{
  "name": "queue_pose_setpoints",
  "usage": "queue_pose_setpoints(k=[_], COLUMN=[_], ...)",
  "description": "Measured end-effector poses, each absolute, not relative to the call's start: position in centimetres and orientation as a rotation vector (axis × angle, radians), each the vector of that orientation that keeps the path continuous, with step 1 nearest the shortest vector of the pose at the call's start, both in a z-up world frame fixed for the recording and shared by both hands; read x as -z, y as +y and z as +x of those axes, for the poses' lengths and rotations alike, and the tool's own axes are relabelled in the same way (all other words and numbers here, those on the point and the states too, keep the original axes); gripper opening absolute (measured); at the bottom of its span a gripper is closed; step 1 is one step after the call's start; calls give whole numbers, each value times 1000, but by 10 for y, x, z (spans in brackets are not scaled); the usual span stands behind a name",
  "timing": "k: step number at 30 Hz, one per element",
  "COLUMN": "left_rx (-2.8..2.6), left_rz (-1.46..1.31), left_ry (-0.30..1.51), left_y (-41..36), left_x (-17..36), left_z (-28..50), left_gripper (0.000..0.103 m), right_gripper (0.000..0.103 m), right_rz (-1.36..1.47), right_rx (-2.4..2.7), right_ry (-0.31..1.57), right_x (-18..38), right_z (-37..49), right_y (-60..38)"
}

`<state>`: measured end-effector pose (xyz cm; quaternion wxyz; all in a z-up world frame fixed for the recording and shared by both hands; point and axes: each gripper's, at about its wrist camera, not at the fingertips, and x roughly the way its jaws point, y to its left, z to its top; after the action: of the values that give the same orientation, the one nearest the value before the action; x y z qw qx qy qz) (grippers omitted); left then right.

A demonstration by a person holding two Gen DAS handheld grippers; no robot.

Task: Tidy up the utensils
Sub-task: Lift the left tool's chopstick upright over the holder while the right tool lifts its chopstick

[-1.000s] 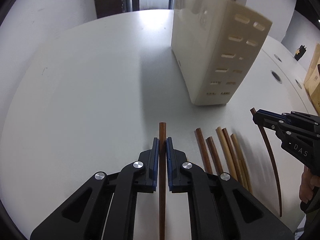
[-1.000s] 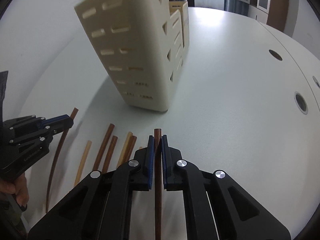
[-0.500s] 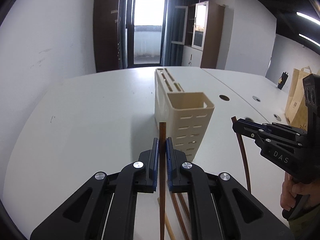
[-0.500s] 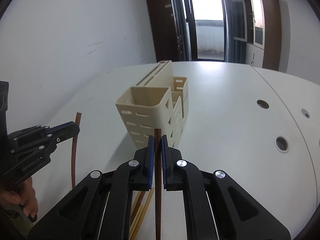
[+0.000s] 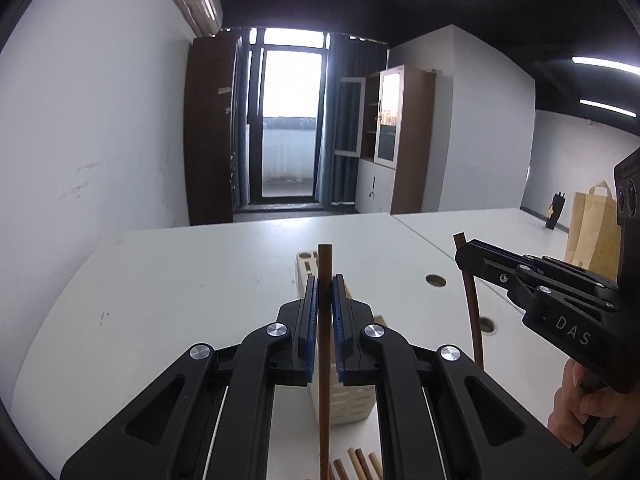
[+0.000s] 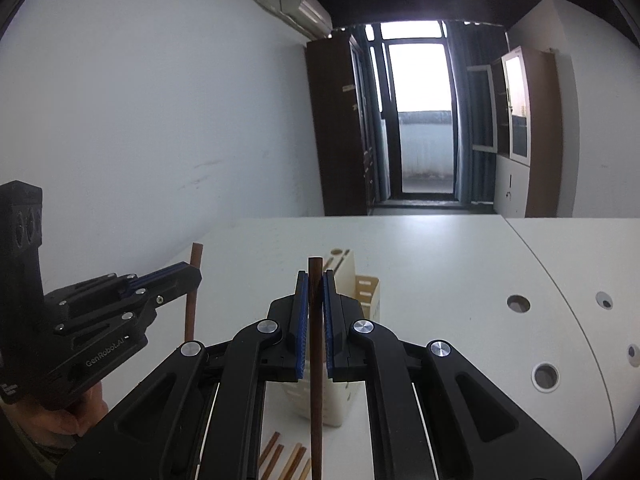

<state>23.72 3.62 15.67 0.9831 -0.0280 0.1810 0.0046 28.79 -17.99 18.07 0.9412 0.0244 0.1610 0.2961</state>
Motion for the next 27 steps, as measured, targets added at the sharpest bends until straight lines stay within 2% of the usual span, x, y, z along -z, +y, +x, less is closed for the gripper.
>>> queue_pose_setpoints(k=[13,20,27], left_rx=[-19,-23,-9], left_rz=[-50,-92,-157], left_ry=[20,-143,-174], left_y=[20,16,19], left_x=[-222,-229,-207], left_z=[233,233,249], left_gripper=[7,6,7], right_gripper=[8,8,8], right_rz=[129,171,229], right_rx=[-620,-636,-672], right_ry=[51,-167,-188], right_x=[-244,-266,-250], right_z=[309,297,324], right_y=[-184,-189,-188])
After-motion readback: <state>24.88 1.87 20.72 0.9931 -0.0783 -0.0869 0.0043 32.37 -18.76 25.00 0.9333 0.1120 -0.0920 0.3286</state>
